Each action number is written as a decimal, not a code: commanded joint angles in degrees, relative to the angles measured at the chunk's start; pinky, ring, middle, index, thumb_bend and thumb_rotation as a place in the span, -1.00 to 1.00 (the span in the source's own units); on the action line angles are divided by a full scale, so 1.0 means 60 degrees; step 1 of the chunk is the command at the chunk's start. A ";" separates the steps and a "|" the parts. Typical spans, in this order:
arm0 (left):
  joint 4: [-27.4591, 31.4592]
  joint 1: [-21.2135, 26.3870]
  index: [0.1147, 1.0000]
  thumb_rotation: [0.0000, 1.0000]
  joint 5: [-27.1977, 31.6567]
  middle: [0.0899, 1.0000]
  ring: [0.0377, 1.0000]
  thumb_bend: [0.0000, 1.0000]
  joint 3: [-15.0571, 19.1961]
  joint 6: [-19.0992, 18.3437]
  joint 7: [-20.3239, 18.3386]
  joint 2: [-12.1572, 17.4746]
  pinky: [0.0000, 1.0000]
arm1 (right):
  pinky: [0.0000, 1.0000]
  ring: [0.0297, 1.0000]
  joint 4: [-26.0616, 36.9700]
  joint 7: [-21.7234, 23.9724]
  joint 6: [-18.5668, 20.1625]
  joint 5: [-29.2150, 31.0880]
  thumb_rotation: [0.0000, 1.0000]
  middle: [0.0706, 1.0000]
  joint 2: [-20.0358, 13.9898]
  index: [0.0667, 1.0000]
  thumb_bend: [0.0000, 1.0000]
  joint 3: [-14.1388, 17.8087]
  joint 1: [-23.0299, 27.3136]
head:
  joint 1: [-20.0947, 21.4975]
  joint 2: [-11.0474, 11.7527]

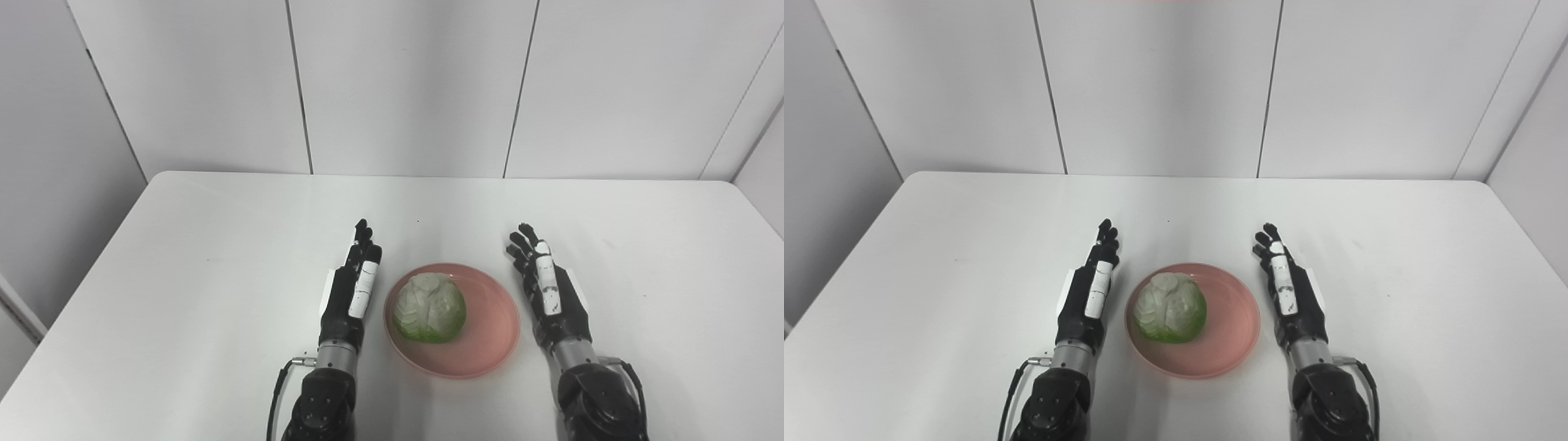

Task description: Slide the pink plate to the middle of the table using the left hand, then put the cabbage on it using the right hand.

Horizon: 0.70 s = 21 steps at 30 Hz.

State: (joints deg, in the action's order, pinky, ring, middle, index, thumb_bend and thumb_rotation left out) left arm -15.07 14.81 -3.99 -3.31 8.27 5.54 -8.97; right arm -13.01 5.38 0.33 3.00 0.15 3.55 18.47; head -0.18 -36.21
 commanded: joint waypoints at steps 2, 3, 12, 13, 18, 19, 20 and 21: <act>-0.0127 -0.0033 1.00 0.93 -0.0100 1.00 1.00 0.67 -0.0018 0.0358 0.0045 0.0065 1.00 | 1.00 0.97 0.0283 -0.0416 -0.0775 -0.0488 1.00 0.88 -0.0058 0.92 0.83 -0.0133 0.0078 | 0.0030 0.0012; -0.0112 -0.0038 1.00 0.93 -0.0077 1.00 1.00 0.67 -0.0012 0.0334 0.0033 0.0076 1.00 | 1.00 0.99 0.0261 -0.0536 -0.0868 -0.0542 1.00 0.89 -0.0038 0.92 0.81 -0.0124 0.0040 | 0.0068 0.0030; 0.0002 -0.0034 1.00 0.89 0.0357 1.00 1.00 0.80 0.0080 0.0006 -0.0365 0.0354 1.00 | 1.00 0.94 0.0161 -0.0522 -0.0797 0.0064 1.00 0.89 0.0215 0.95 0.76 -0.0159 -0.0115 | 0.0646 0.0023; 0.0010 -0.0030 1.00 0.89 0.0406 1.00 1.00 0.82 0.0099 -0.0066 -0.0403 0.0373 1.00 | 1.00 0.94 0.0169 -0.0523 -0.0813 0.0056 1.00 0.90 0.0217 0.95 0.74 -0.0210 -0.0135 | 0.0646 0.0023; 0.0056 -0.0019 1.00 0.87 0.0720 1.00 1.00 0.94 0.0183 -0.0349 -0.0660 0.0512 1.00 | 1.00 1.00 0.0198 -0.0949 -0.0954 -0.0569 1.00 0.90 0.0279 0.94 0.78 -0.0484 -0.0244 | 0.0973 -0.0032; 0.0079 -0.0024 1.00 0.85 0.0769 1.00 1.00 0.96 0.0205 -0.0387 -0.0701 0.0535 1.00 | 1.00 1.00 0.0189 -0.1034 -0.1023 -0.0646 1.00 0.90 0.0323 0.93 0.81 -0.0513 -0.0261 | 0.1069 -0.0049; 0.0094 -0.0028 1.00 0.85 0.0806 1.00 1.00 0.96 0.0220 -0.0418 -0.0738 0.0551 1.00 | 1.00 0.99 0.0193 -0.1069 -0.1067 -0.0655 1.00 0.90 0.0359 0.93 0.83 -0.0529 -0.0281 | 0.1069 -0.0049; 0.0112 -0.0035 1.00 0.85 0.0849 1.00 1.00 0.96 0.0239 -0.0446 -0.0790 0.0574 1.00 | 1.00 0.99 0.0209 -0.1074 -0.1087 -0.0625 1.00 0.90 0.0399 0.93 0.83 -0.0544 -0.0299 | 0.1155 -0.0056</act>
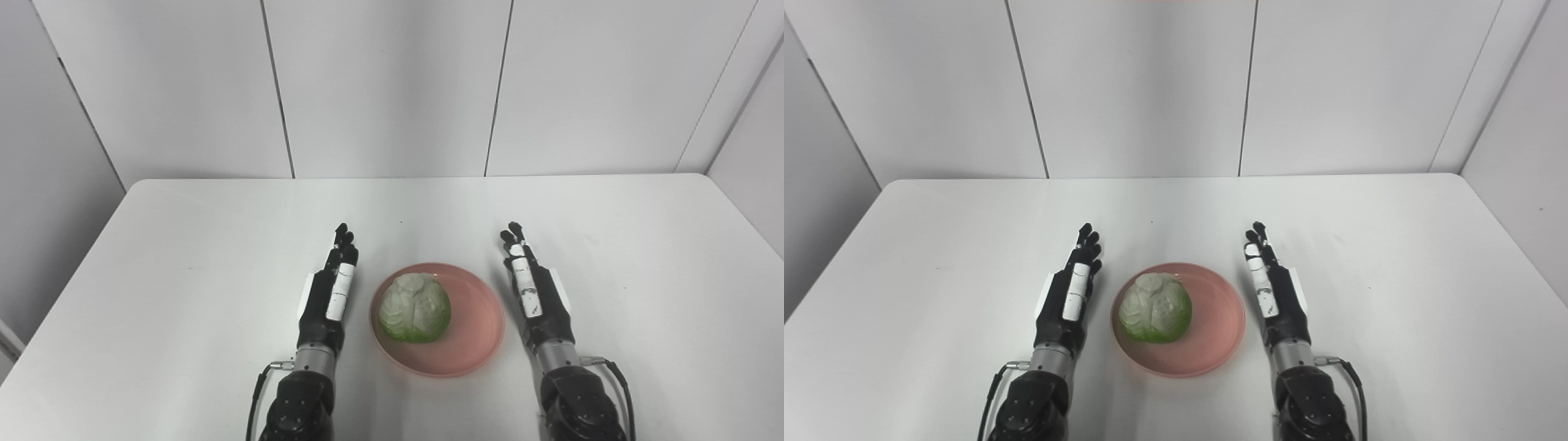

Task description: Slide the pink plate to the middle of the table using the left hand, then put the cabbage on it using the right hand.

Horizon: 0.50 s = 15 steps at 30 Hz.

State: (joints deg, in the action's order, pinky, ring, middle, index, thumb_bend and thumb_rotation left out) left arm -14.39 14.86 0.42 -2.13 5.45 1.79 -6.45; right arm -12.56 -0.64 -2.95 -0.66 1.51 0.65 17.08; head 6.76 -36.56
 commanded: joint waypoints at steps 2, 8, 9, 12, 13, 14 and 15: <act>0.0037 -0.0057 1.00 0.84 0.0182 1.00 1.00 0.97 0.0051 -0.0027 -0.0252 0.0205 1.00 | 1.00 0.97 0.0147 -0.0056 -0.0635 0.0024 1.00 0.90 0.0216 0.94 0.85 -0.0104 -0.0092 | 0.0060 0.0005; 0.0219 -0.0124 1.00 0.81 0.0248 1.00 1.00 0.97 0.0079 -0.0218 -0.0383 0.0267 1.00 | 1.00 0.99 0.0154 -0.0094 -0.0823 0.0085 1.00 0.90 0.0345 0.94 0.85 -0.0159 -0.0110 | 0.0118 -0.0015; 0.0239 -0.0132 1.00 0.81 0.0246 1.00 1.00 0.97 0.0081 -0.0232 -0.0399 0.0271 1.00 | 0.99 0.98 0.0159 -0.0092 -0.0831 0.0105 1.00 0.90 0.0360 0.94 0.84 -0.0156 -0.0117 | 0.0114 -0.0024; 0.0256 -0.0144 1.00 0.81 0.0240 1.00 1.00 0.97 0.0090 -0.0236 -0.0412 0.0262 1.00 | 0.98 0.98 0.0203 -0.0078 -0.0781 0.0163 1.00 0.90 0.0382 0.95 0.86 -0.0149 -0.0154 | 0.0056 -0.0028; 0.0243 -0.0146 1.00 0.81 0.0234 1.00 1.00 0.97 0.0089 -0.0210 -0.0409 0.0252 1.00 | 0.98 0.98 0.0215 -0.0071 -0.0758 0.0177 1.00 0.90 0.0369 0.95 0.87 -0.0144 -0.0168 | 0.0003 -0.0032; 0.0233 -0.0148 1.00 0.80 0.0230 1.00 1.00 0.97 0.0087 -0.0190 -0.0407 0.0244 1.00 | 0.99 0.97 0.0222 -0.0068 -0.0743 0.0187 1.00 0.90 0.0358 0.95 0.87 -0.0143 -0.0177 | 0.0003 -0.0032; 0.0239 -0.0155 1.00 0.80 0.0212 1.00 1.00 0.97 0.0080 -0.0189 -0.0389 0.0223 1.00 | 0.99 0.97 0.0213 -0.0062 -0.0752 0.0210 1.00 0.91 0.0336 0.95 0.87 -0.0127 -0.0182 | -0.0039 -0.0028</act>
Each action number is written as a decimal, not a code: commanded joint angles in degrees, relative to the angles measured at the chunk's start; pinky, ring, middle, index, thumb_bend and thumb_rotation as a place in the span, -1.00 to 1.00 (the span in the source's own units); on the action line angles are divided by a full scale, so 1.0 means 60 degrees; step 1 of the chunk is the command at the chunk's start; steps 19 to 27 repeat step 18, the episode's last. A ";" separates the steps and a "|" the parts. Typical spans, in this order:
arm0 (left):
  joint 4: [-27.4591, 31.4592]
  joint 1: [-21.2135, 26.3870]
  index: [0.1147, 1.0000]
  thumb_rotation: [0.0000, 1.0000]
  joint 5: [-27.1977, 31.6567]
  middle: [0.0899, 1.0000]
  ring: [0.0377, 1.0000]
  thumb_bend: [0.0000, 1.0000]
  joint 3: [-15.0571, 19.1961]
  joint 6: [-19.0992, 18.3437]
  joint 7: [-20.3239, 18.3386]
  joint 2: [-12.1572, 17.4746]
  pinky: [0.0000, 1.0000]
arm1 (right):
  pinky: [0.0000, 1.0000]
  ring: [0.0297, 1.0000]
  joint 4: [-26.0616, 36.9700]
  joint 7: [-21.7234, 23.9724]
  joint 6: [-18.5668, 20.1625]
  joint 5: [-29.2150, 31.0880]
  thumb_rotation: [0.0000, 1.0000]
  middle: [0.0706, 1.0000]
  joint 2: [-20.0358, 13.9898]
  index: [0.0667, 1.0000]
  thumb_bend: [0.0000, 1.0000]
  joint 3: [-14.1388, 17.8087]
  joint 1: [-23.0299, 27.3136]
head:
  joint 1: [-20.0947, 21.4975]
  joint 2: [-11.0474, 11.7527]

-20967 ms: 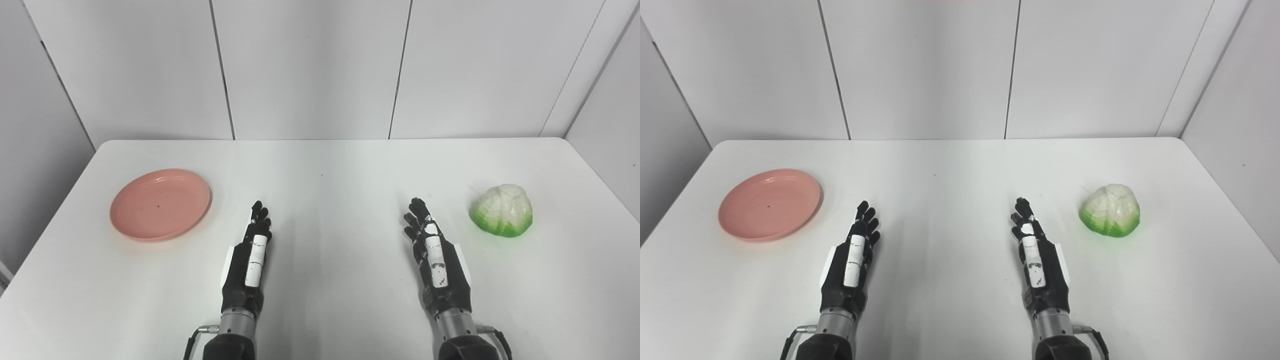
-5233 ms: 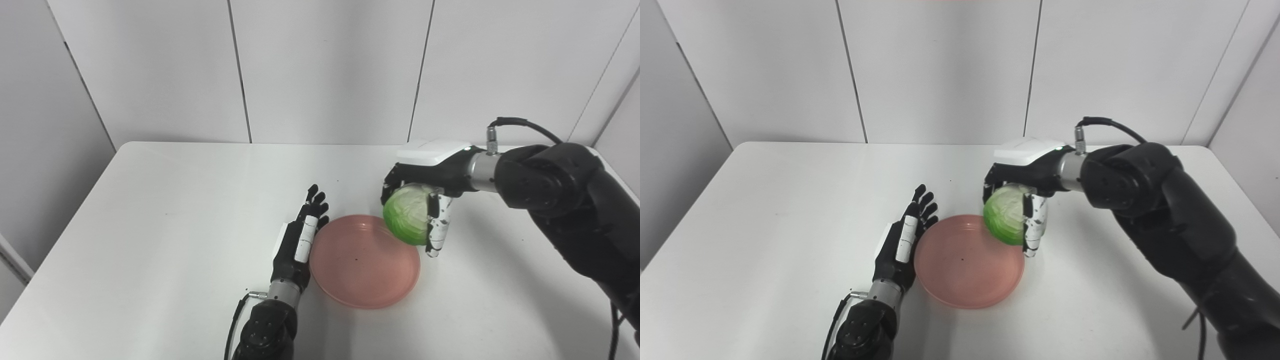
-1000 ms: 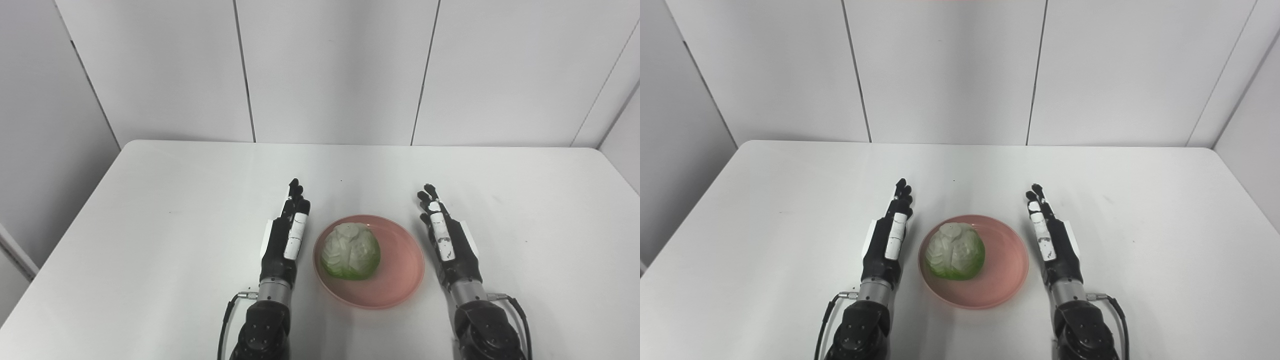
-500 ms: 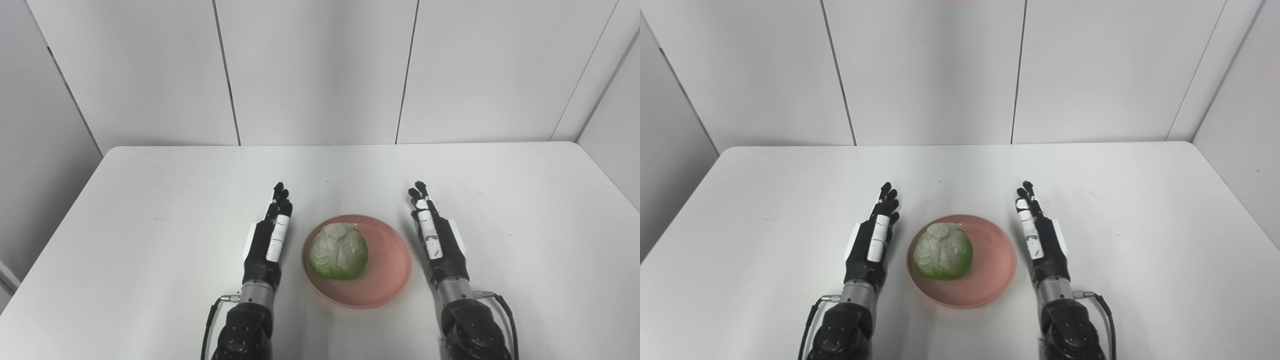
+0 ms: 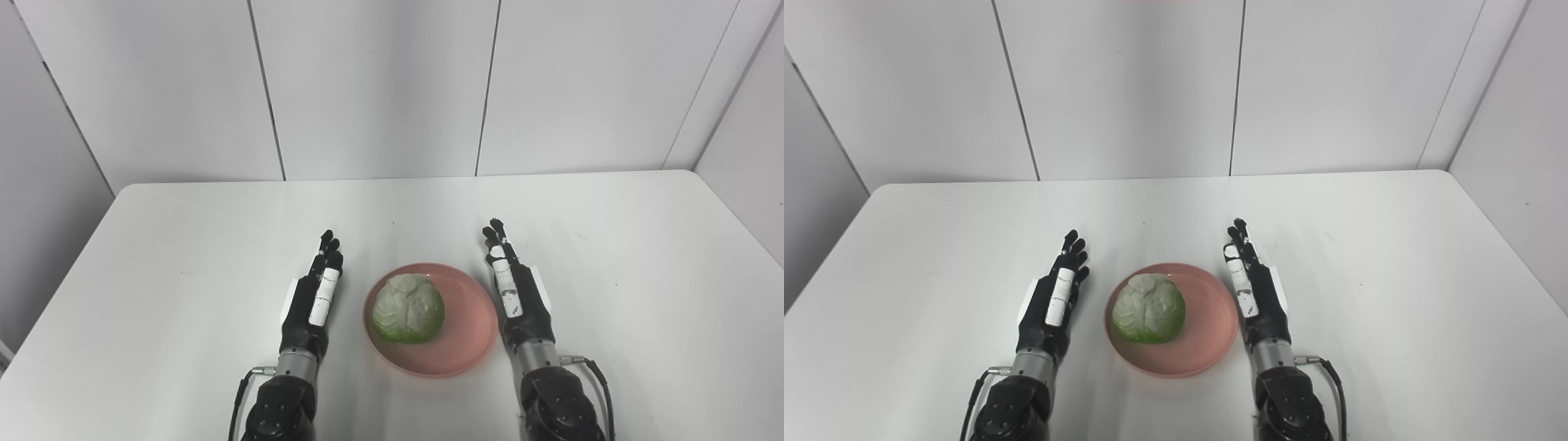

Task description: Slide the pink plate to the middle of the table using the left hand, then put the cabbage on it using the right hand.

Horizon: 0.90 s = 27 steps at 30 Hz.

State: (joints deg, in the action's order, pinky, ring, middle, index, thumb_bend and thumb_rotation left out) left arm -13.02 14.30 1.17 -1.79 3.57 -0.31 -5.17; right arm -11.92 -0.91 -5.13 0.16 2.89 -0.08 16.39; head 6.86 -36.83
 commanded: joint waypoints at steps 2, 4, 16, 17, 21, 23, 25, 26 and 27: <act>0.0046 -0.0086 1.00 0.80 0.0070 1.00 1.00 0.97 0.0002 0.0111 -0.0039 -0.0015 1.00 | 0.97 0.96 0.0082 0.0012 -0.0411 0.0196 1.00 0.90 0.0099 0.96 0.85 0.0051 -0.0071 | -0.0072 0.0022; 0.0087 -0.0111 1.00 0.81 0.0088 1.00 1.00 0.96 -0.0006 0.0074 -0.0043 -0.0042 1.00 | 0.97 0.94 0.0063 0.0061 -0.0424 0.0346 0.98 0.89 0.0102 0.95 0.84 0.0099 -0.0077 | -0.0072 0.0022; 0.0004 -0.0127 1.00 0.82 -0.0022 1.00 1.00 0.95 -0.0063 0.0309 0.0068 -0.0178 1.00 | 0.93 0.91 0.0182 0.0150 -0.0315 0.0664 0.93 0.89 0.0030 0.94 0.83 0.0137 -0.0213 | -0.0413 0.0219; -0.0019 -0.0124 1.00 0.82 -0.0010 1.00 1.00 0.94 -0.0065 0.0341 0.0070 -0.0199 1.00 | 0.93 0.91 0.0193 0.0154 -0.0317 0.0782 0.91 0.88 0.0049 0.94 0.83 0.0189 -0.0228 | -0.0448 0.0228; -0.0059 -0.0115 1.00 0.82 -0.0013 1.00 1.00 0.93 -0.0068 0.0382 0.0080 -0.0222 1.00 | 0.93 0.91 0.0190 0.0159 -0.0328 0.0898 0.89 0.89 0.0056 0.94 0.82 0.0241 -0.0236 | -0.0545 0.0250; -0.0059 -0.0115 1.00 0.82 -0.0013 1.00 1.00 0.93 -0.0068 0.0382 0.0080 -0.0222 1.00 | 0.93 0.91 0.0190 0.0159 -0.0328 0.0898 0.89 0.89 0.0056 0.94 0.82 0.0241 -0.0236 | -0.0545 0.0250; -0.0059 -0.0115 1.00 0.82 -0.0013 1.00 1.00 0.93 -0.0068 0.0382 0.0080 -0.0222 1.00 | 0.93 0.91 0.0190 0.0159 -0.0328 0.0898 0.89 0.89 0.0056 0.94 0.82 0.0241 -0.0236 | -0.0545 0.0250; -0.0059 -0.0115 1.00 0.82 -0.0013 1.00 1.00 0.93 -0.0068 0.0382 0.0080 -0.0222 1.00 | 0.93 0.91 0.0190 0.0159 -0.0328 0.0898 0.89 0.89 0.0056 0.94 0.82 0.0241 -0.0236 | -0.0545 0.0250; -0.0059 -0.0115 1.00 0.82 -0.0013 1.00 1.00 0.93 -0.0068 0.0382 0.0080 -0.0222 1.00 | 0.93 0.91 0.0190 0.0159 -0.0328 0.0898 0.89 0.89 0.0056 0.94 0.82 0.0241 -0.0236 | -0.0545 0.0250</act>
